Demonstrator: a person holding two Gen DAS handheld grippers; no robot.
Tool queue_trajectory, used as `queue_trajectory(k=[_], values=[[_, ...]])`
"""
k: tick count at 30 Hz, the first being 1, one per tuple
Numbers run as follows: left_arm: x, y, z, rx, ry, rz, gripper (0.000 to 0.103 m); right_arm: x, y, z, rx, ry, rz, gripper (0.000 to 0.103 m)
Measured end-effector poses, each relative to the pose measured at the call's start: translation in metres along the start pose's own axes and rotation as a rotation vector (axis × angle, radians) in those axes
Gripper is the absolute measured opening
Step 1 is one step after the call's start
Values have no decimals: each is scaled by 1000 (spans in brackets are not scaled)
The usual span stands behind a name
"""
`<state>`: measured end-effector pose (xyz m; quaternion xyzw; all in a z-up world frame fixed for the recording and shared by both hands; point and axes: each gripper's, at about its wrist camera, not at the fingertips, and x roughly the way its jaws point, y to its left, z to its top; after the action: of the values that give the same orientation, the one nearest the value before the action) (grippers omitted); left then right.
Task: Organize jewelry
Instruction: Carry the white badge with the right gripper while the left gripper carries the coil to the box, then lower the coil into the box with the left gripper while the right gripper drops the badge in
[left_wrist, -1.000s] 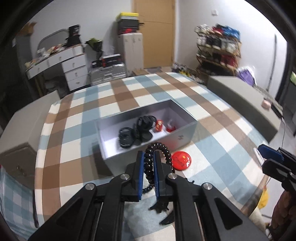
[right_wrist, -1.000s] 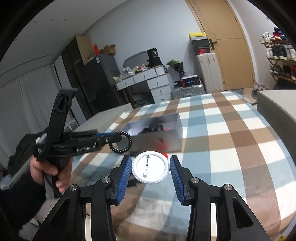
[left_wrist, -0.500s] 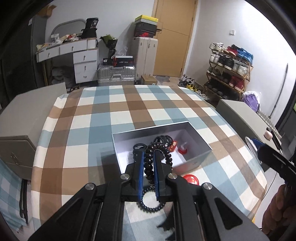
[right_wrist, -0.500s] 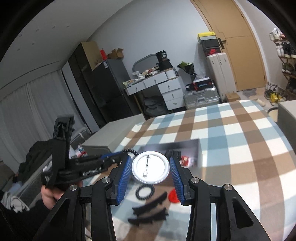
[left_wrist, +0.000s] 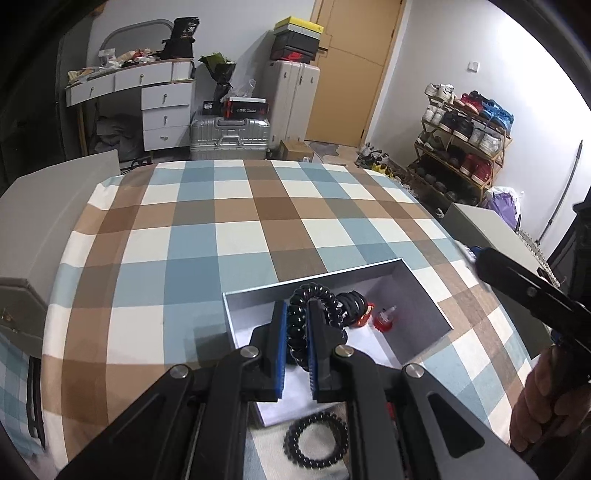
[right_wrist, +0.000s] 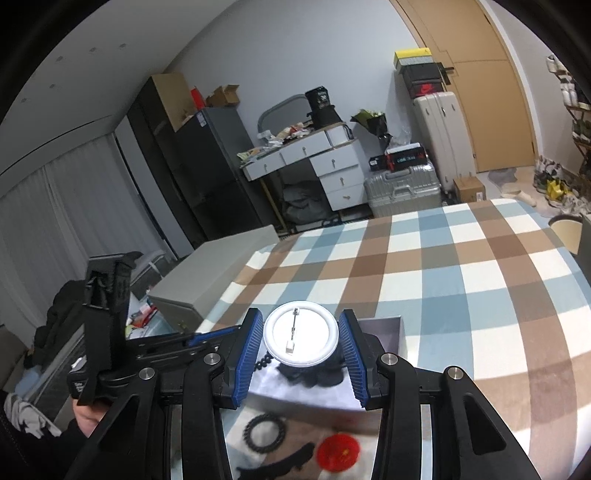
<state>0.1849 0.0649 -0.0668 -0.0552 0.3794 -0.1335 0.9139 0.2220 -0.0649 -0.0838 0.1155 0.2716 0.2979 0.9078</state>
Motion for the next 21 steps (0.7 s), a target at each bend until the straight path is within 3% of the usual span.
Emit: queue_trajectory(k=[15,21], values=[[18,7,2,5,42,-34,5,42,-24,-9,13,84,-56,42],[20,10,3,2,47,-49,5,45,-26,-9,9,79,-83,42]])
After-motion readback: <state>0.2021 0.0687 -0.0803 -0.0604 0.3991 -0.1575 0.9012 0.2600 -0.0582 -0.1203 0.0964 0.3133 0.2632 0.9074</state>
